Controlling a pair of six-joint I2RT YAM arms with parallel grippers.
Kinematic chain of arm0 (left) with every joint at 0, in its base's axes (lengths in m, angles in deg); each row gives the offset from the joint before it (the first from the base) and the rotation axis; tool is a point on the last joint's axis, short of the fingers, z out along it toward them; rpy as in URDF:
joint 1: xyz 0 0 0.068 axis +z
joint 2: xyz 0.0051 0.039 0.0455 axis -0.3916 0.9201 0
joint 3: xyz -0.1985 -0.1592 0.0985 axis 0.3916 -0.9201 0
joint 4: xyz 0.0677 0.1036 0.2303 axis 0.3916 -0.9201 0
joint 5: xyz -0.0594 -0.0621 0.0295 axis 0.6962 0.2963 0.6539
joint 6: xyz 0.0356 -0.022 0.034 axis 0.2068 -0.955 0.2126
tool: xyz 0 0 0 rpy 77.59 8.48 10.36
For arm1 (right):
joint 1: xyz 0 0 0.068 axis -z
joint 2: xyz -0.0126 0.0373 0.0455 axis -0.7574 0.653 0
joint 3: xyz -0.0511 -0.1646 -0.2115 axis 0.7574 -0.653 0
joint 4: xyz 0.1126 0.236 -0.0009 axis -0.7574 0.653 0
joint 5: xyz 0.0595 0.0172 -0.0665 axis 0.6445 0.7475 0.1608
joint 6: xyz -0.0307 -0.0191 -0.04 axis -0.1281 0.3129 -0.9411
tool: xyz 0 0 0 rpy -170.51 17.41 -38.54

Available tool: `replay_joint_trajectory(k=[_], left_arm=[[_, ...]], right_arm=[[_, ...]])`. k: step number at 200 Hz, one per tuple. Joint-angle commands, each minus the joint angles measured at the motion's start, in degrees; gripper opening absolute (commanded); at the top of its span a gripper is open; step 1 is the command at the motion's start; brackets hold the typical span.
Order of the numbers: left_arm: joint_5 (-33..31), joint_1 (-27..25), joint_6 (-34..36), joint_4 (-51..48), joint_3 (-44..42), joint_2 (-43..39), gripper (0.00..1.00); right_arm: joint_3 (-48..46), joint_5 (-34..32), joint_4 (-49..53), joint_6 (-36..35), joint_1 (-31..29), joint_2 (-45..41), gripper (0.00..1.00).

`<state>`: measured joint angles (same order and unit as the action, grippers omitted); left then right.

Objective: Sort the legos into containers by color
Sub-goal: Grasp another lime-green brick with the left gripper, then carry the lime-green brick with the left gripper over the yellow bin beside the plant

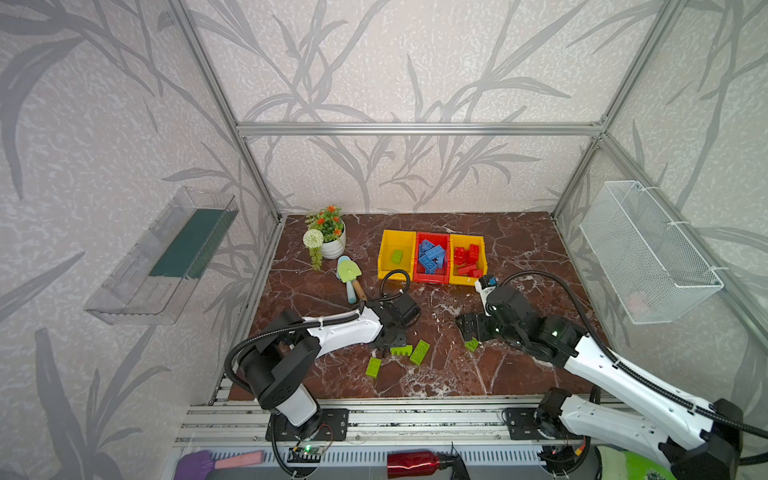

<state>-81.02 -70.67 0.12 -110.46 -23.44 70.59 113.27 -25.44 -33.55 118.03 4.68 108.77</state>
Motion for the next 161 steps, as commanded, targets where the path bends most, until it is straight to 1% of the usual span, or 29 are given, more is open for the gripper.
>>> replay_joint_trajectory(k=[1, 18, 39, 80, 121, 161], left_arm=[[-2.8, -0.1, 1.2, -3.1, 2.9, 0.8, 0.48], [-4.2, 0.2, 2.6, -4.7, 5.2, 1.3, 0.46], [-5.0, 1.2, 5.0, -6.3, 8.7, 2.5, 0.45], [-4.6, 5.9, 10.3, -8.4, 17.8, 5.7, 0.45], [-2.7, 12.2, 15.2, -10.0, 30.9, 11.2, 0.45], [-0.4, 16.3, 18.2, -13.2, 45.9, 20.8, 0.45]], right_arm=[[-0.4, -1.1, -0.6, -0.7, 0.2, -0.2, 0.99], [-0.2, -1.0, -0.5, -0.9, 0.3, -0.2, 0.99], [0.1, -1.0, -0.4, -1.1, 0.6, -0.3, 0.99], [0.9, -1.1, 0.2, -1.7, 1.4, -0.3, 0.99], [1.3, -0.4, 0.3, -2.4, 3.2, -0.1, 0.99], [1.7, 1.3, -0.1, -3.1, 5.7, 1.4, 0.99]])
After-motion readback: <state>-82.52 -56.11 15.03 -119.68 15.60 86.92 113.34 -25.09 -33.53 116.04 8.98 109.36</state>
